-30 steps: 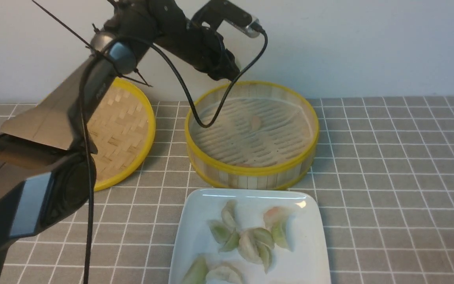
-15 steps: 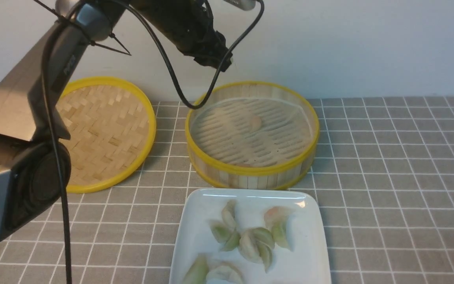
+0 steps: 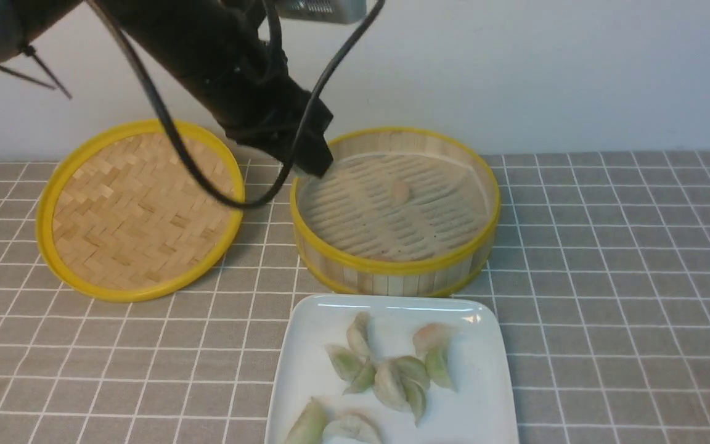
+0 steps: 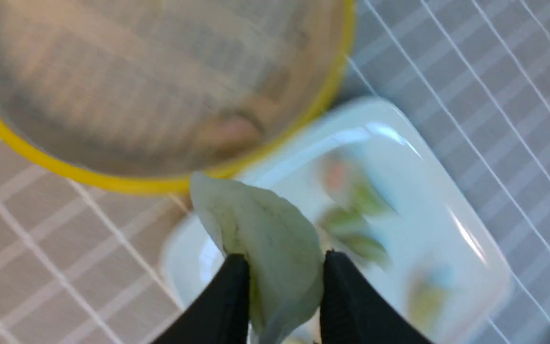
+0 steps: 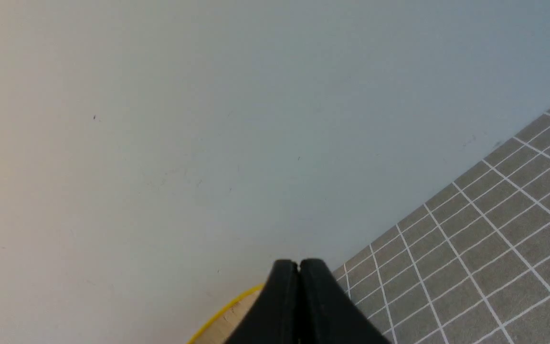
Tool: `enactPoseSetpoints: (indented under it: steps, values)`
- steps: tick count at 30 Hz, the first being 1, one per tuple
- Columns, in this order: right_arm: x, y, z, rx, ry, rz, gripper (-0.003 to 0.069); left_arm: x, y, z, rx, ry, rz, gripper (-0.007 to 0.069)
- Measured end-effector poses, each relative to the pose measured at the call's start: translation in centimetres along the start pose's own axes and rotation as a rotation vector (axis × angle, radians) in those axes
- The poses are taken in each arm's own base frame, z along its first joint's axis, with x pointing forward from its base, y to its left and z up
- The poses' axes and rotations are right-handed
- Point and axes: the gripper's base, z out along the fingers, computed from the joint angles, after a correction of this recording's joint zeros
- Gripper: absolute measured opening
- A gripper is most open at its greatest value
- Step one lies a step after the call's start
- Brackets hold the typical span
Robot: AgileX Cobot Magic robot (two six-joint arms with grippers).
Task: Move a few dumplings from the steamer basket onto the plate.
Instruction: Use the left arm to put the dumpling into the plate
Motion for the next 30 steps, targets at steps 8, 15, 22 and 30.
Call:
enactPoseSetpoints:
  steps: [8, 15, 22, 30]
  values:
    - [0.2, 0.0, 0.0, 0.002, 0.02, 0.021, -0.0015, 5.8, -4.2, 7.5, 0.095, 0.215, 0.072, 0.0174]
    - [0.3, 0.8, -0.1, -0.014, 0.109, 0.091, -0.0015, 7.5, -5.5, 13.1, 0.107, 0.333, 0.154, 0.0164]
    - [-3.7, 6.7, -0.2, -0.127, 0.233, -0.072, -0.0015, 8.1, -5.9, 16.0, 0.109, 0.376, 0.167, 0.0256]
    - [-6.4, 12.2, 5.1, -0.074, 0.766, -0.305, -0.0015, 7.5, -6.2, 16.0, 0.114, 0.379, 0.18, 0.0459]
